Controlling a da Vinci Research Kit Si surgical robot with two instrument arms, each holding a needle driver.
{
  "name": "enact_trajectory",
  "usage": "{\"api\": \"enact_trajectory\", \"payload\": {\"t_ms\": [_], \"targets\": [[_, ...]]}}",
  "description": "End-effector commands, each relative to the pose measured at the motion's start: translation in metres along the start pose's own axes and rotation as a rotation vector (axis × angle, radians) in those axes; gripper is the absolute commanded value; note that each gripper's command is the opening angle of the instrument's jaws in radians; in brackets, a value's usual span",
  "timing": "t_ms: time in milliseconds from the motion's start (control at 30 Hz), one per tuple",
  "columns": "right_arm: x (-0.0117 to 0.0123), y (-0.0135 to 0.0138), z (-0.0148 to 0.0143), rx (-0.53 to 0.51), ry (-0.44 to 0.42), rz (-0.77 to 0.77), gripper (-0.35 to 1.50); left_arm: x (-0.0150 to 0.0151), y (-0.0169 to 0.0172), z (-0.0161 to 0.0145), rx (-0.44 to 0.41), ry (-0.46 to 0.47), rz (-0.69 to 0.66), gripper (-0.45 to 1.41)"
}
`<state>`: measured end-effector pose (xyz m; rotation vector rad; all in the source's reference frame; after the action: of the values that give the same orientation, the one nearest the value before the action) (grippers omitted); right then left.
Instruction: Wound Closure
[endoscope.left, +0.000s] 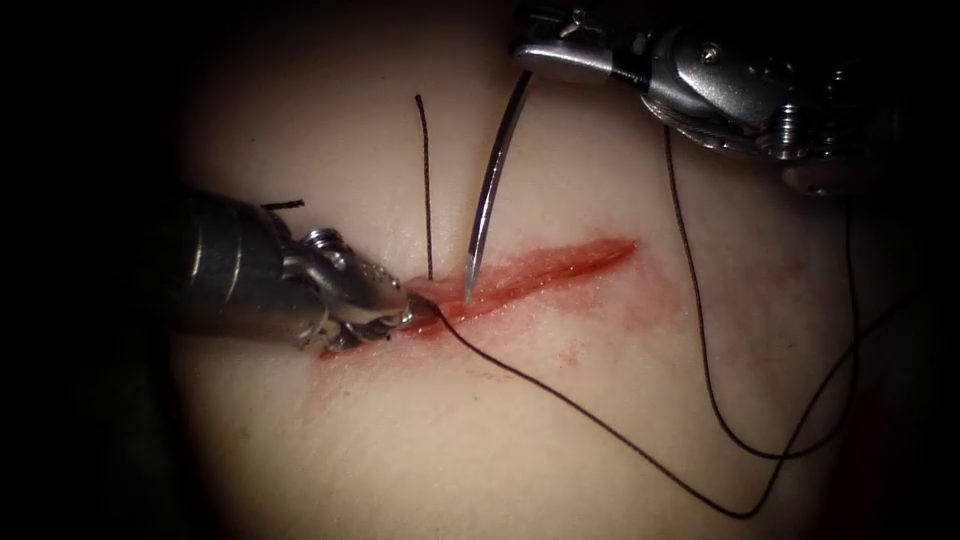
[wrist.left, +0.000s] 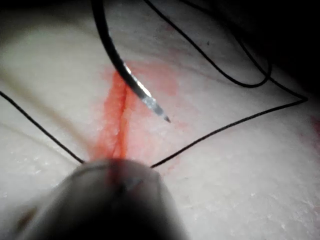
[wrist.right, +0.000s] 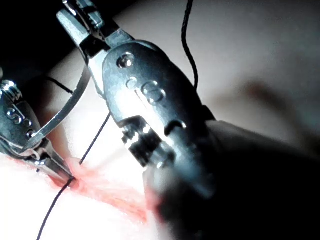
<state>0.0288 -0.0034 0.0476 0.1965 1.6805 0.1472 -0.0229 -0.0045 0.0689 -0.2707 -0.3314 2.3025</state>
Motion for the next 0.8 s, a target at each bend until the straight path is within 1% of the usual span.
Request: {"api": "enact_trajectory", "payload": {"t_ms": [33,100,167,200,267,333,400,433,467,500,567,633,700,800], "targets": [[-0.0001,0.0001,0.0011,0.003,-0.001,-0.001,-0.35,0.0001,0.0011,0.0011,-0.026,-0.020,-0.004,-0.45],[-0.0001,0.0002,0.0012,0.001,-0.001,-0.001,-0.35,0.0001,0.0018,0.0013,-0.076,-0.055,-0.012,-0.45],[-0.0002,0.0004,0.0013,-0.001,-0.002,-0.001,-0.35,0.0002,0.0021,0.0013,-0.151,-0.075,-0.008,-0.45],[-0.0003,0.0005,0.0014,-0.005,-0.003,-0.002,-0.35,0.0004,0.0022,0.0012,-0.206,-0.077,-0.007,-0.45],[-0.0005,0.0007,0.0015,0.012,0.003,-0.002,-0.35,0.0007,0.0021,0.0009,-0.285,-0.060,0.001,-0.45],[-0.0006,0.0010,0.0018,0.058,0.019,0.004,-0.35,0.0010,0.0019,0.0007,-0.372,-0.026,0.028,-0.45],[-0.0008,0.0014,0.0020,0.131,0.043,0.030,-0.35,0.0011,0.0015,0.0007,-0.456,-0.025,0.020,-0.45],[-0.0009,0.0016,0.0021,0.160,0.053,0.037,-0.35,0.0011,0.0011,0.0007,-0.512,-0.035,-0.018,-0.45],[-0.0012,0.0021,0.0024,0.206,0.063,0.081,-0.35,0.0010,0.0003,0.0005,-0.591,-0.039,-0.066,-0.45],[-0.0012,0.0021,0.0024,0.206,0.063,0.081,-0.35,0.0010,0.0003,0.0005,-0.591,-0.039,-0.066,-0.45],[-0.0017,0.0028,0.0027,0.263,0.077,0.108,-0.35,0.0009,-0.0006,0.0002,-0.664,-0.044,-0.134,-0.45],[-0.0023,0.0035,0.0030,0.310,0.090,0.109,-0.35,0.0008,-0.0014,0.0003,-0.716,-0.054,-0.187,-0.45],[-0.0029,0.0038,0.0032,0.334,0.087,0.114,-0.35,0.0008,-0.0020,0.0006,-0.737,-0.067,-0.215,-0.45],[-0.0036,0.0039,0.0034,0.347,0.093,0.070,-0.35,0.0006,-0.0028,0.0013,-0.762,-0.070,-0.230,-0.45]]}}
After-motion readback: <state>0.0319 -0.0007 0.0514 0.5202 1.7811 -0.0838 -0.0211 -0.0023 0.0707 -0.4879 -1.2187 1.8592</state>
